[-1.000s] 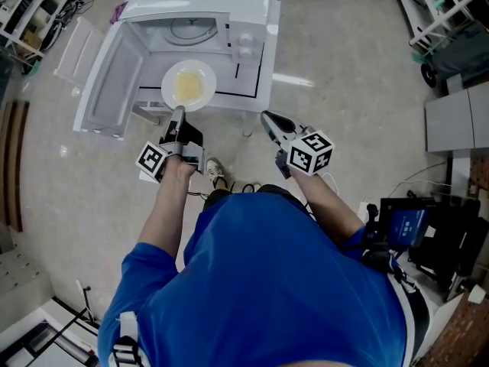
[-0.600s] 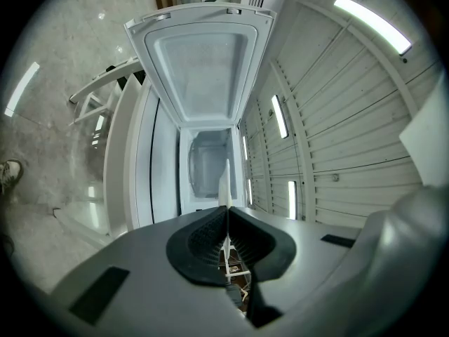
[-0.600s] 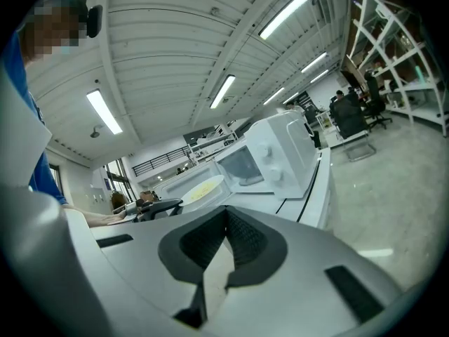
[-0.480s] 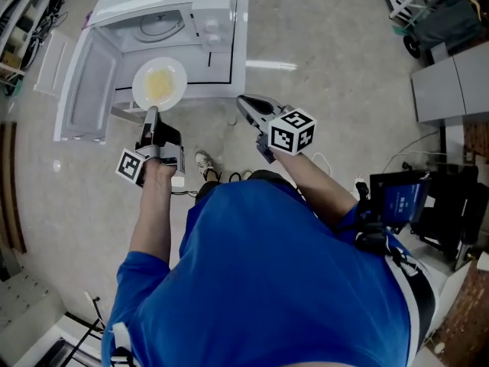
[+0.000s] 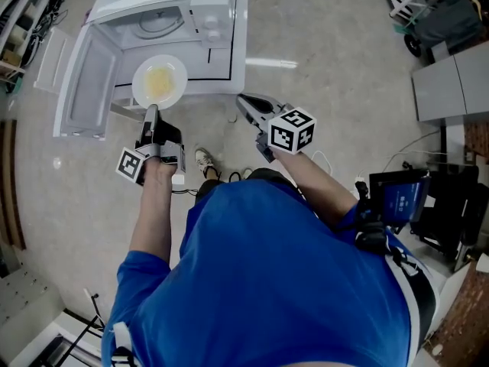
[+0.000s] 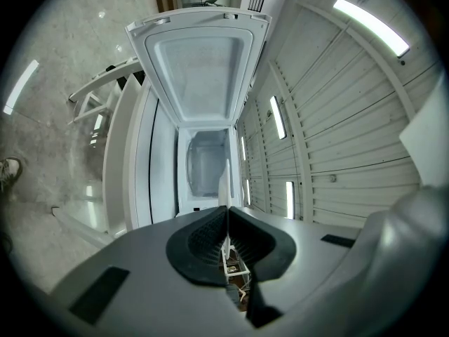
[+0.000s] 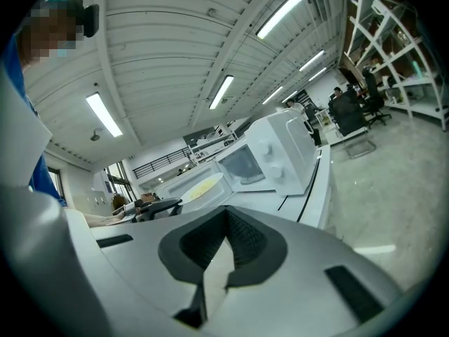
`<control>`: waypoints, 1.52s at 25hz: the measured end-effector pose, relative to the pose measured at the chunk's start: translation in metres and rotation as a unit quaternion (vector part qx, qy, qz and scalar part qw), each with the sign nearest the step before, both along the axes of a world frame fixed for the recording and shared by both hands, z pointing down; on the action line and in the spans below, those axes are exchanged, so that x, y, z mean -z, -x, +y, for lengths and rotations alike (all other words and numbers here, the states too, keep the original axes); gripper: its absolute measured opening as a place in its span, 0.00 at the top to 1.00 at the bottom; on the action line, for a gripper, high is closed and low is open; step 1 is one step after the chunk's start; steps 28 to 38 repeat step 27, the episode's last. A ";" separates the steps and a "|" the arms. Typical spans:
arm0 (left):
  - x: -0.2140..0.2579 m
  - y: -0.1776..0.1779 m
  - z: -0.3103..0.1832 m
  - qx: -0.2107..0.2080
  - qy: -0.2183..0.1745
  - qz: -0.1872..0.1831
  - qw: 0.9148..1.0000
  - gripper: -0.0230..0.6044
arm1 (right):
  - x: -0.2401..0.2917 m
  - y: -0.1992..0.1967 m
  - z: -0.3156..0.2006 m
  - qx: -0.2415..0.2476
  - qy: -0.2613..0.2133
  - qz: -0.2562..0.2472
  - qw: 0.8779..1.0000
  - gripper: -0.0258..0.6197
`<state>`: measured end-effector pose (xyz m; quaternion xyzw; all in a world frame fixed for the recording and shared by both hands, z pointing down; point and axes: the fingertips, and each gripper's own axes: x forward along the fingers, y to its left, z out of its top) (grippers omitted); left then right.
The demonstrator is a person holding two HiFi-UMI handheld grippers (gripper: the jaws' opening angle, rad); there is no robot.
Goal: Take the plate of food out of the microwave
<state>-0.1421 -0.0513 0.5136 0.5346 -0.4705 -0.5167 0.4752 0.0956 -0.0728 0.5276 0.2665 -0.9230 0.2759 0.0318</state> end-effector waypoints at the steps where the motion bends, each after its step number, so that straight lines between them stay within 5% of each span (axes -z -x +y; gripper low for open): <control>1: 0.000 -0.001 0.000 0.000 0.000 0.000 1.000 0.94 | 0.000 0.000 0.000 0.000 -0.001 0.000 1.000 0.96; 38: 0.007 -0.001 0.001 0.018 -0.009 0.004 1.000 0.94 | 0.002 0.000 -0.002 0.011 0.001 -0.003 1.000 0.96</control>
